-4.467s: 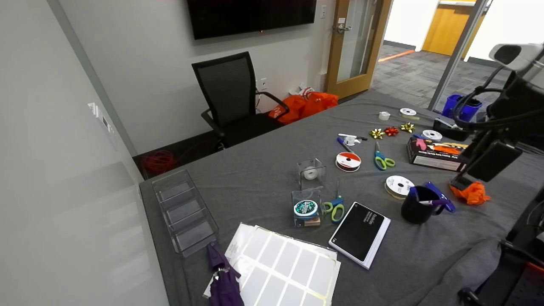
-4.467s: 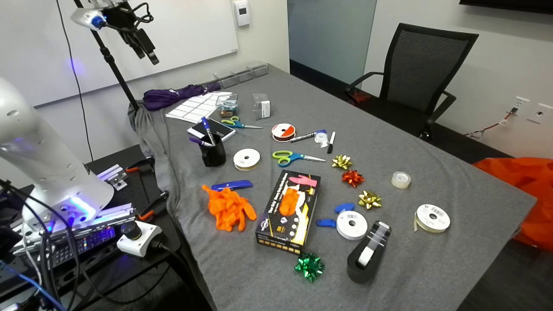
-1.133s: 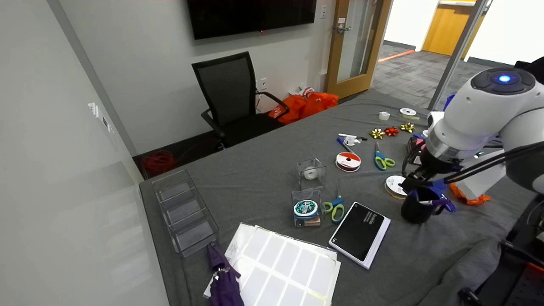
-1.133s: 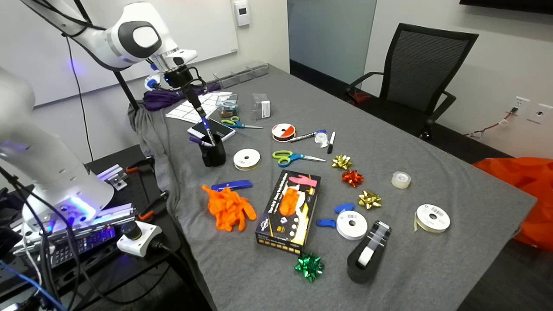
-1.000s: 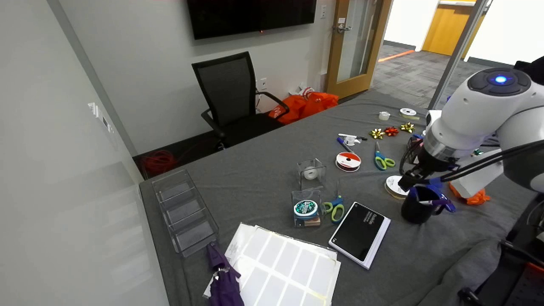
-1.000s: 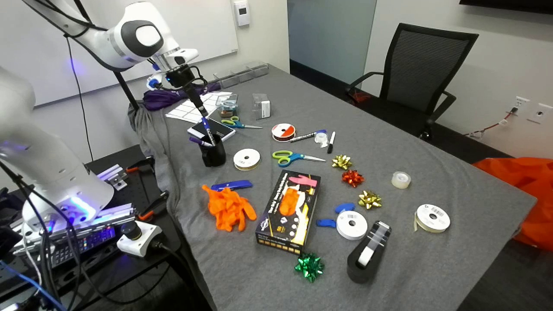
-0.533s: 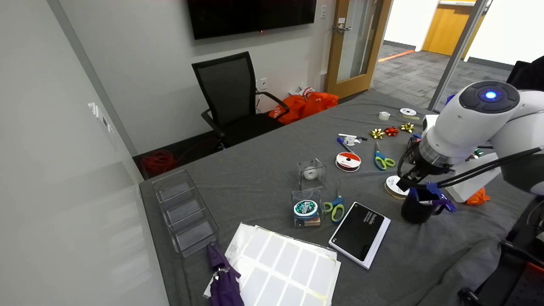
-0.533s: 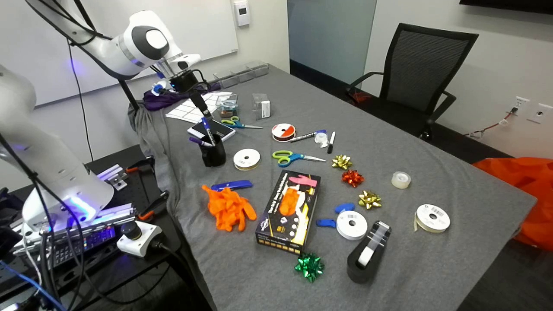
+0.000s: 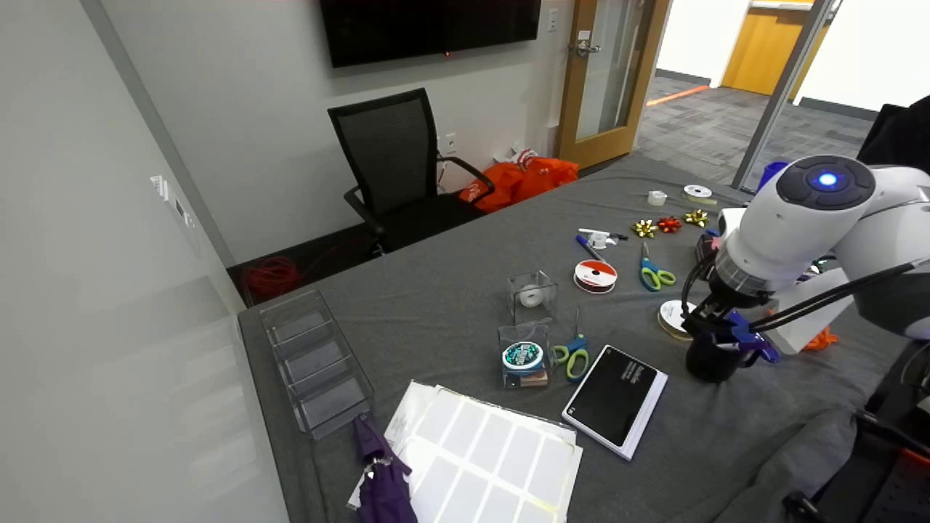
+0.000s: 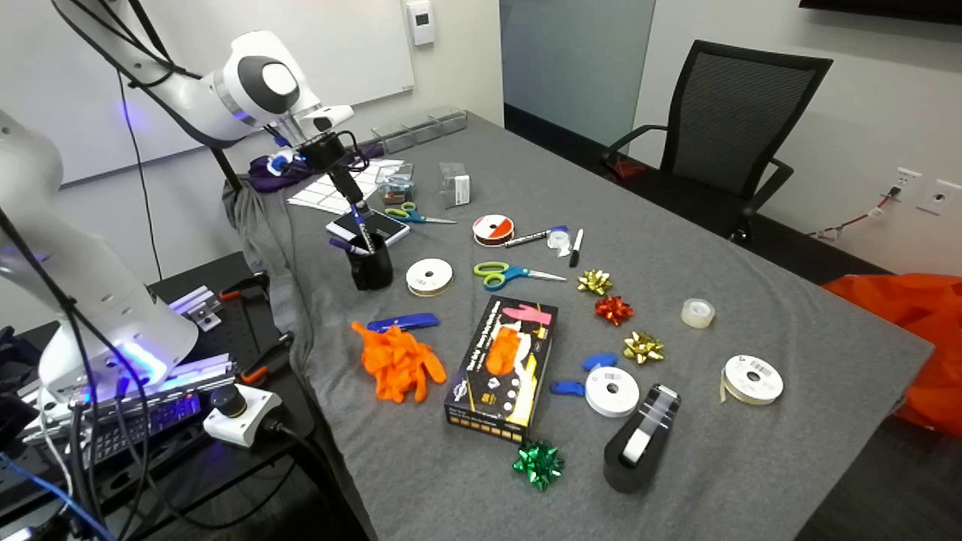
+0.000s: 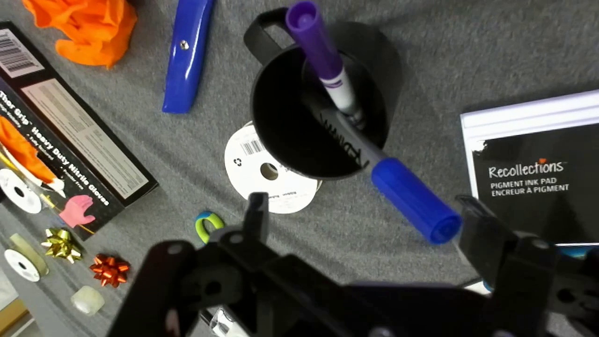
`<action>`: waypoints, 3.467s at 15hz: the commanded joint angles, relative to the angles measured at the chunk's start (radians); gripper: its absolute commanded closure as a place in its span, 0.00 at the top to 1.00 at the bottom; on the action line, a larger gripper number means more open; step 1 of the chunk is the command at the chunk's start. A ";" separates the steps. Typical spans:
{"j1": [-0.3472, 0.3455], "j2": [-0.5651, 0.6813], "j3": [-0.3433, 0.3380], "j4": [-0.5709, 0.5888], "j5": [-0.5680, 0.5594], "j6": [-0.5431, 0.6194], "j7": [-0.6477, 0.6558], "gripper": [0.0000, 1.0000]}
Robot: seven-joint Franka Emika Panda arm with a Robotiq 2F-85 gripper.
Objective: Take the marker out of the cup
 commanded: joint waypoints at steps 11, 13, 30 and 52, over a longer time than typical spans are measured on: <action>-0.012 0.011 -0.055 -0.018 -0.106 0.019 0.004 1.00; -0.011 0.010 -0.058 -0.021 -0.109 0.020 0.007 1.00; -0.011 0.012 -0.065 -0.036 -0.086 0.083 0.058 0.09; 0.230 -0.464 -0.092 -0.029 0.818 -0.384 -0.584 0.05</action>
